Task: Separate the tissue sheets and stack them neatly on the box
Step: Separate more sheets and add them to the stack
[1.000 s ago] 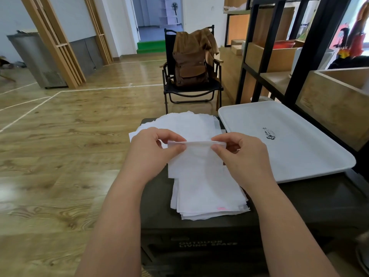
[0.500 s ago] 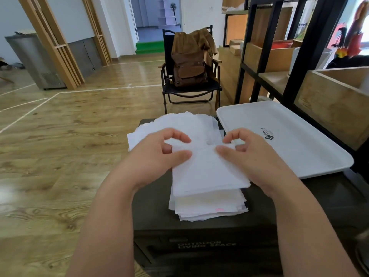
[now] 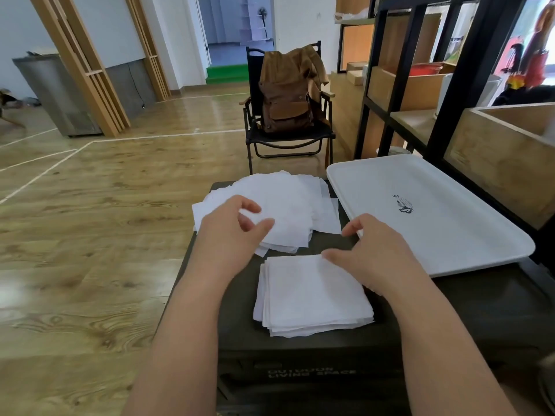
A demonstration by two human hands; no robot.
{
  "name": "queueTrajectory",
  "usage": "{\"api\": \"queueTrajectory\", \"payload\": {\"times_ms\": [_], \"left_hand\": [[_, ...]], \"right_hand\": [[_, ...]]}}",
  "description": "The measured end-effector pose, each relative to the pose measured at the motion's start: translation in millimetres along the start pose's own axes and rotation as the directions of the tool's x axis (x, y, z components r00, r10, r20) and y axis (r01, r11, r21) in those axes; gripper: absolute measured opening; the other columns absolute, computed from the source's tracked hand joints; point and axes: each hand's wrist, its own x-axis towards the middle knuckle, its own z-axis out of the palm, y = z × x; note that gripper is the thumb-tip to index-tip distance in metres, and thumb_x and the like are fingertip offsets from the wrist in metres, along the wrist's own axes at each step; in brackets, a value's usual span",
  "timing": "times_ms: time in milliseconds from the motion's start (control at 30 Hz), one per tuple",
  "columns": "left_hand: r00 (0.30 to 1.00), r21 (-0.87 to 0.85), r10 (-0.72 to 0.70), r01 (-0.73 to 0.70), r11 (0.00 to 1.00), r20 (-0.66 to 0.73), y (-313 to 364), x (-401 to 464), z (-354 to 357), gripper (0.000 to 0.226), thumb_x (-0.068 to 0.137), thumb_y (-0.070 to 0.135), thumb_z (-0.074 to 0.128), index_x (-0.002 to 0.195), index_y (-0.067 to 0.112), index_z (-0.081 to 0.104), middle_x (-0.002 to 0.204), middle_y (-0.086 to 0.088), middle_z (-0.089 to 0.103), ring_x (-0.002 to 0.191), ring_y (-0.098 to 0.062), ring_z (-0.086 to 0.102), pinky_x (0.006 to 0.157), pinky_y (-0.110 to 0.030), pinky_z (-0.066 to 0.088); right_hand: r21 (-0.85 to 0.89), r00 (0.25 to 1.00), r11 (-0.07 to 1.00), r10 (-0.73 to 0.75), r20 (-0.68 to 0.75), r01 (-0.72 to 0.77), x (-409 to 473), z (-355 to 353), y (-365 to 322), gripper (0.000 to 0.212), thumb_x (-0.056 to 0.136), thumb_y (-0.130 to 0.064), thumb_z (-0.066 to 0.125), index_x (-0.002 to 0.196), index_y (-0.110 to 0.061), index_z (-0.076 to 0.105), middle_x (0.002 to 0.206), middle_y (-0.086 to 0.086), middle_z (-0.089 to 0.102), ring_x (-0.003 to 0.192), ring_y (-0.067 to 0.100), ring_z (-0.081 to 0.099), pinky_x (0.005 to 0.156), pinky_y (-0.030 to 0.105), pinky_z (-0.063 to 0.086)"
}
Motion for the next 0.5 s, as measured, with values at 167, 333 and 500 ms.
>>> {"api": "queueTrajectory", "payload": {"times_ms": [167,333,500], "left_hand": [[0.976,0.229,0.18,-0.205,0.952,0.125,-19,11,15,0.062,0.086,0.001,0.056,0.14,0.03,0.047,0.138,0.01,0.053,0.13,-0.012,0.045,0.109,-0.026,0.032],[0.968,0.325,0.232,-0.25,0.912,0.092,-27,17,26,0.059,0.09,0.008,0.057,0.146,0.027,0.045,0.143,0.006,0.053,0.134,-0.017,0.041,0.113,-0.03,0.023],[0.959,0.341,0.245,-0.28,0.897,0.143,-34,18,27,0.065,0.089,0.01,0.056,0.146,0.036,0.04,0.146,0.011,0.046,0.143,-0.013,0.027,0.115,-0.031,0.008]], "right_hand": [[0.101,0.993,0.991,-0.076,-0.095,0.086,0,2,-3,0.025,0.083,-0.04,0.072,0.094,-0.034,0.051,0.078,-0.013,0.051,0.072,0.002,0.05,0.056,0.015,0.03],[0.117,0.996,0.99,-0.076,-0.057,0.082,0,4,-3,0.021,0.085,-0.038,0.07,0.096,-0.033,0.053,0.074,-0.01,0.055,0.07,0.004,0.052,0.055,0.013,0.03],[0.131,0.996,0.988,-0.076,-0.052,0.082,0,4,-2,0.017,0.086,-0.037,0.069,0.094,-0.032,0.055,0.07,-0.01,0.055,0.069,0.003,0.052,0.054,0.014,0.031]]}}
